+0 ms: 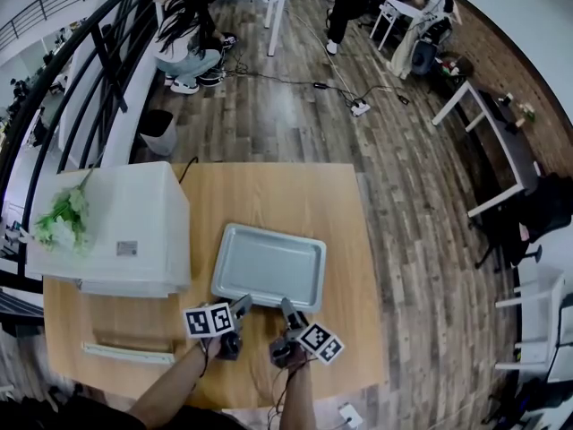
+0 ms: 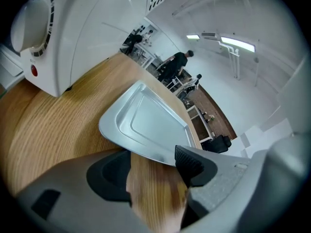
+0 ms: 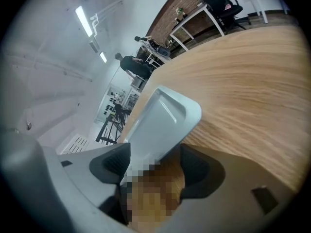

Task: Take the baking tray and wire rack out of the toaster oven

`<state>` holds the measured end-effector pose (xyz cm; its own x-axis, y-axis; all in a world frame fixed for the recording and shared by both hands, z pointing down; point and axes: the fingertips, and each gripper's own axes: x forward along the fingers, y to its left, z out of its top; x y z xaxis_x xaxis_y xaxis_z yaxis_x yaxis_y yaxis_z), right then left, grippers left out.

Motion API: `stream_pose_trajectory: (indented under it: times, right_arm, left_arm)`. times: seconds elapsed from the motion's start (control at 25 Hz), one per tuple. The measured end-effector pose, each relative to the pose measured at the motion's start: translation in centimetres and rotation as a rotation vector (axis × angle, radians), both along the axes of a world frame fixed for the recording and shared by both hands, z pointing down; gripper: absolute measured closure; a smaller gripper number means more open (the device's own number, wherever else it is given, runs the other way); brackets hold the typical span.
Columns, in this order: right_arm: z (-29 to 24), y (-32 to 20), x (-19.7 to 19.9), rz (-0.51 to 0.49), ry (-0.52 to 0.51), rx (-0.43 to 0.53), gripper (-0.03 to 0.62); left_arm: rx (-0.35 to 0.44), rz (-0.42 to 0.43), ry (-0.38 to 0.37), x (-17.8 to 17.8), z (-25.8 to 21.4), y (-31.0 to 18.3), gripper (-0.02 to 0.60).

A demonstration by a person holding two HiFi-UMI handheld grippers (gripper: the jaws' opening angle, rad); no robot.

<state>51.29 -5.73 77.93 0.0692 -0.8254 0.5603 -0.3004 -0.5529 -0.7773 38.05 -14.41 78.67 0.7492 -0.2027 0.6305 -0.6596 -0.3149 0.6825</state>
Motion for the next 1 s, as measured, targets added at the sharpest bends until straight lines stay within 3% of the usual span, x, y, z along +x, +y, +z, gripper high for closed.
stream_pose_trajectory:
  times: [0.48, 1.0]
  right_arm:
    - [-0.1, 1.7, -0.7, -0.021, 0.039, 0.017, 0.289]
    - [-6.2, 2.4, -2.5, -0.111, 0.251, 0.032, 0.312]
  left_arm:
    - [0.03, 0.0, -0.004, -1.2, -1.0, 1.2, 0.301]
    - [0.25, 0.081, 0.021, -3.0, -7.7, 1.8, 0.302]
